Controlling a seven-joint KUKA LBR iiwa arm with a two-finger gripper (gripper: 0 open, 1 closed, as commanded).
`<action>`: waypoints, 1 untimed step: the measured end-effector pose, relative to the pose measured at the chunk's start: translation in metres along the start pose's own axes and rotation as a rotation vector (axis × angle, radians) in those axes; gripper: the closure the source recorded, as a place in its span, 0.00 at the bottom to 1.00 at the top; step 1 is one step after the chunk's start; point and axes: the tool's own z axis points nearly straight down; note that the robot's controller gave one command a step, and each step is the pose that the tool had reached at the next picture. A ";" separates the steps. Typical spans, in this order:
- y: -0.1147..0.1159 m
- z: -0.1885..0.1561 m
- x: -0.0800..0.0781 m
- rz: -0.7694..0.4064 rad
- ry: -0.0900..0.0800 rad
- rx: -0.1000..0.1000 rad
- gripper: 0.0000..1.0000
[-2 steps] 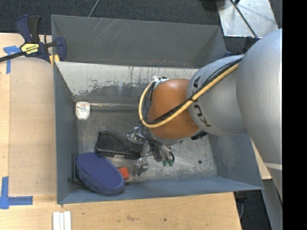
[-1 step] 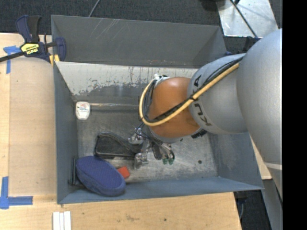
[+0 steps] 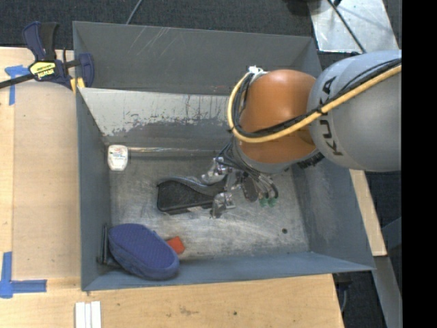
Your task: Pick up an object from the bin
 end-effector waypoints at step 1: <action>-0.006 -0.070 -0.014 -0.025 0.001 -0.001 1.00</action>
Offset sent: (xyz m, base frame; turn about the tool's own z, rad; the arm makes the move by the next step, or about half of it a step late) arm 0.0132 -0.0026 0.0681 -0.0255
